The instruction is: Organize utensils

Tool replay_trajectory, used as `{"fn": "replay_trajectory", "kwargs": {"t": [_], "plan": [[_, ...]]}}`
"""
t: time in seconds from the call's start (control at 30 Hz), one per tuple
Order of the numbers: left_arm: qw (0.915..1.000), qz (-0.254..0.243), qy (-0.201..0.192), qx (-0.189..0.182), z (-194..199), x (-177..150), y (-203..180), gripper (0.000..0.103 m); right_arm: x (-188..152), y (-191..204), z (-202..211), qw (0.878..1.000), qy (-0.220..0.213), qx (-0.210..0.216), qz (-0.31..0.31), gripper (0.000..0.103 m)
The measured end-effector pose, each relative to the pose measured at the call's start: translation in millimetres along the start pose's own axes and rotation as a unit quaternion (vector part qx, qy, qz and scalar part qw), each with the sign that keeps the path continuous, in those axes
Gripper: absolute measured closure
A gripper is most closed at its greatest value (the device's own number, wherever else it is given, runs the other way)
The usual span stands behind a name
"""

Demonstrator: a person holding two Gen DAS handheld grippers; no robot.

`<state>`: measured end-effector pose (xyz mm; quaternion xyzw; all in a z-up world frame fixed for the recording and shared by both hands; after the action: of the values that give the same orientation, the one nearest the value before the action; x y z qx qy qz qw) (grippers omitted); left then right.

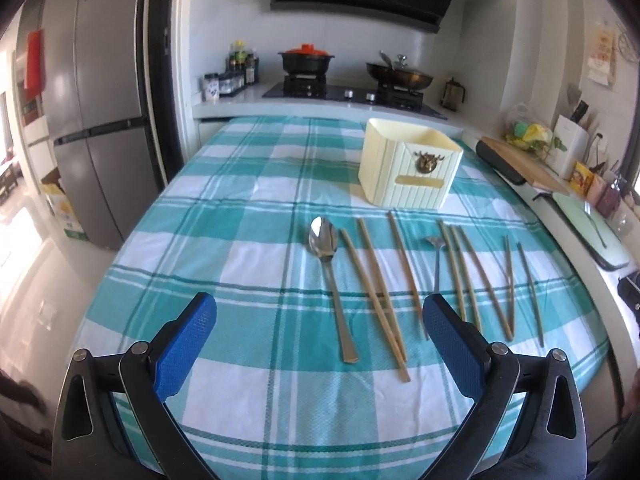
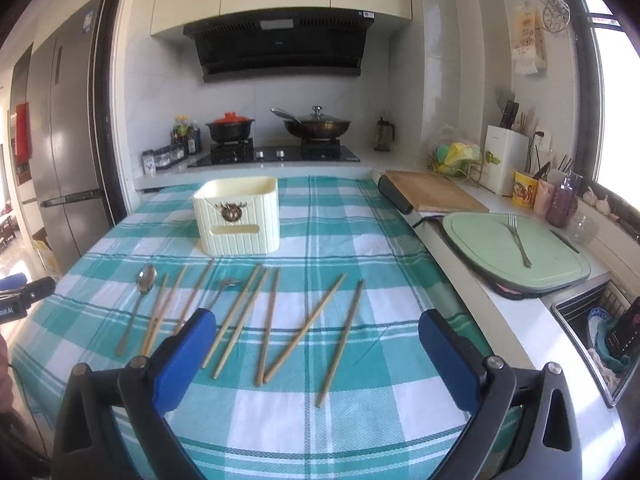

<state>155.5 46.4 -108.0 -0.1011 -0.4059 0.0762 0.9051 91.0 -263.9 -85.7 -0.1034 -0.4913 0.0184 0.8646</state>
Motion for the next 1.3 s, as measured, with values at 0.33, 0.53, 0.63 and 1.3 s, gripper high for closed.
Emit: {"fn": "replay_trajectory", "kwargs": {"t": [0.33, 0.53, 0.63, 1.3], "plan": [[0.9982, -0.01, 0.057, 0.014, -66, 2, 0, 0.001, -13, -14, -45, 0.999, 0.052, 0.003, -0.011, 0.0], [0.9961, -0.037, 0.078, 0.017, -98, 0, -10, 0.001, -27, -31, -75, 0.995, 0.091, 0.013, -0.04, 0.0], [0.9951, -0.04, 0.088, 0.02, -111, 1, -10, 0.001, -35, -39, -85, 0.992, 0.109, 0.023, -0.058, 0.003], [0.9908, -0.043, 0.12, 0.044, -218, 29, -23, 0.063, -38, -39, -104, 0.989, 0.132, 0.042, -0.052, 0.015]]}}
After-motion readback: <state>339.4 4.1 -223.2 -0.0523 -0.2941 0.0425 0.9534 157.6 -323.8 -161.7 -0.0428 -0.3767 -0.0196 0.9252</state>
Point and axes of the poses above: each gripper's, at about its wrist camera, not at the fingertips, and z roughly against the way its jaws point, y to its left, x to its top, the point moved 6 cm from there along -z, roughly the way its jaws point, and after that the axes turned 11 degrees about z, right-handed, at the moved point
